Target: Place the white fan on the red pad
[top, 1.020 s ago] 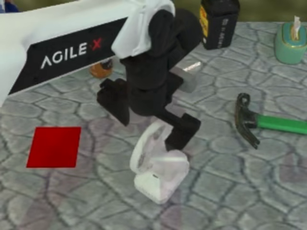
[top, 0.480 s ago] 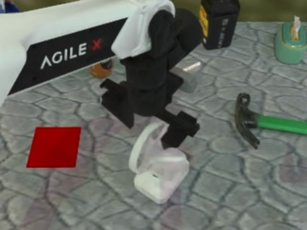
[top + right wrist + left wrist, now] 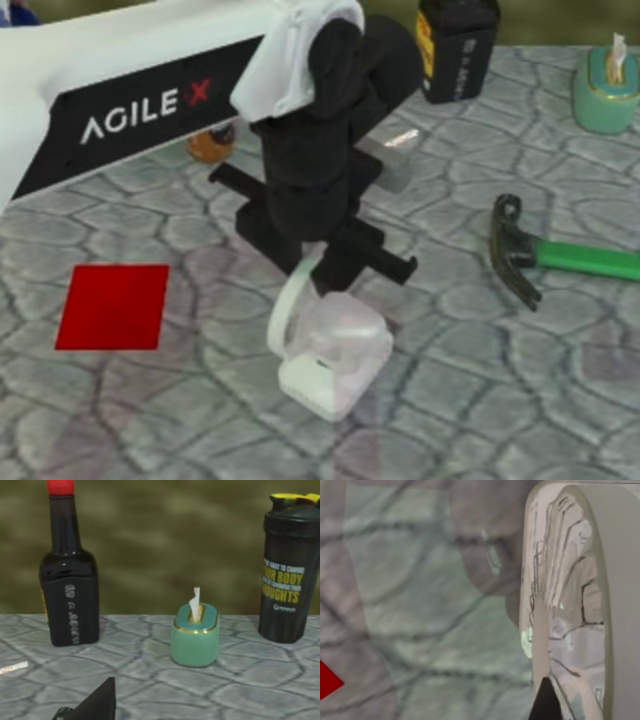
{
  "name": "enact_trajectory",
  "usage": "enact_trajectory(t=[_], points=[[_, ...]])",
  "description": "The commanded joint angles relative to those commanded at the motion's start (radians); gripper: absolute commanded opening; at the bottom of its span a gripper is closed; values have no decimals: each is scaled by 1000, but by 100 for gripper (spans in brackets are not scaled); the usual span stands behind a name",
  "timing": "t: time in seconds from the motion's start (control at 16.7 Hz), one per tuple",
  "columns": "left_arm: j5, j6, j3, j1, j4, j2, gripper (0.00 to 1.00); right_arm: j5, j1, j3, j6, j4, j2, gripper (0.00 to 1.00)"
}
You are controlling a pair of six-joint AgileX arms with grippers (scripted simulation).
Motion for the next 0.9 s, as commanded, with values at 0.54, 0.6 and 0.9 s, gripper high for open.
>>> enact_trajectory(t=[0.54,0.6,0.9], points=[[1,0,0,-1,0,-8,0,0,0,0,0,0,0,100],[1,0,4,-1,-4,-7,0,0,0,0,0,0,0,100],[1,-3,147,12,-141,-1,0,0,0,0,0,0,0,100]])
